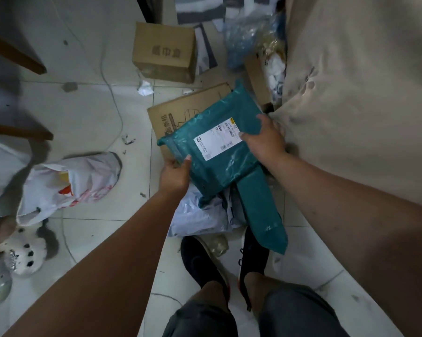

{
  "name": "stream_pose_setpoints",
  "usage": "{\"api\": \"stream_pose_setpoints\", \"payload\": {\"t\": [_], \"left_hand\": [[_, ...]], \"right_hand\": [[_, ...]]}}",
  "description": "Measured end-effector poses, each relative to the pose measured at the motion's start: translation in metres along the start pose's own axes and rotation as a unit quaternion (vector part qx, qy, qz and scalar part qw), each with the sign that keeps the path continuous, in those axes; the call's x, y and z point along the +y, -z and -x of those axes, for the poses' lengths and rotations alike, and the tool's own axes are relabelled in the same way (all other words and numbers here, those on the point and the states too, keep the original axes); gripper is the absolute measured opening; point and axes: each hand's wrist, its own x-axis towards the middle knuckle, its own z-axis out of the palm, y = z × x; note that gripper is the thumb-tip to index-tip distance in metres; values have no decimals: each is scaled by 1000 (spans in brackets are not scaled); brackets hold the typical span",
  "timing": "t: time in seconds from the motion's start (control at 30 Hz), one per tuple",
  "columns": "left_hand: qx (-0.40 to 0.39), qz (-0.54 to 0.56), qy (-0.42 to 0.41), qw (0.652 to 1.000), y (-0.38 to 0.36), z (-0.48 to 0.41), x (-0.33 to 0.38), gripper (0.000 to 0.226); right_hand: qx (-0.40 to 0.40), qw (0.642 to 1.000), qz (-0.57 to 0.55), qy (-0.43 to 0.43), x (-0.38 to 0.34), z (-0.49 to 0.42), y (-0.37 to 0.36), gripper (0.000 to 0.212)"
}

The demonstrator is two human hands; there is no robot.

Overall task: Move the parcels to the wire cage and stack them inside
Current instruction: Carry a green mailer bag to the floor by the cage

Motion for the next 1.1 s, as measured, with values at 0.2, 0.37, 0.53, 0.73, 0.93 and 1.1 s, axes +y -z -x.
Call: {"api": "stream_pose_setpoints", "payload": {"t": [0.2, 0.37, 0.53, 0.73, 0.93, 1.1], "left_hand": [[-29, 35, 63, 997, -24, -32, -17, 54], [-19, 120, 117, 986, -29, -37, -16, 53], [-42, 139, 134, 980, -30, -39, -17, 56], [-16, 175, 133, 975, -31, -43, -16, 53], [11, 201, 116, 973, -13, -38, -12, 53], [27, 232, 73, 970, 14, -21, -4, 47]], "right_hand": [[9, 999, 42, -19, 30, -29, -9, 95], [19, 999, 5, -47, 35, -43, -11, 97], [-24, 995, -67, -65, 33, -49, -7, 74], [12, 993, -99, -58, 36, -48, -8, 69], [58, 990, -121, -53, 37, -30, -11, 48], [68, 982, -170, -36, 24, -2, -5, 53]]}}
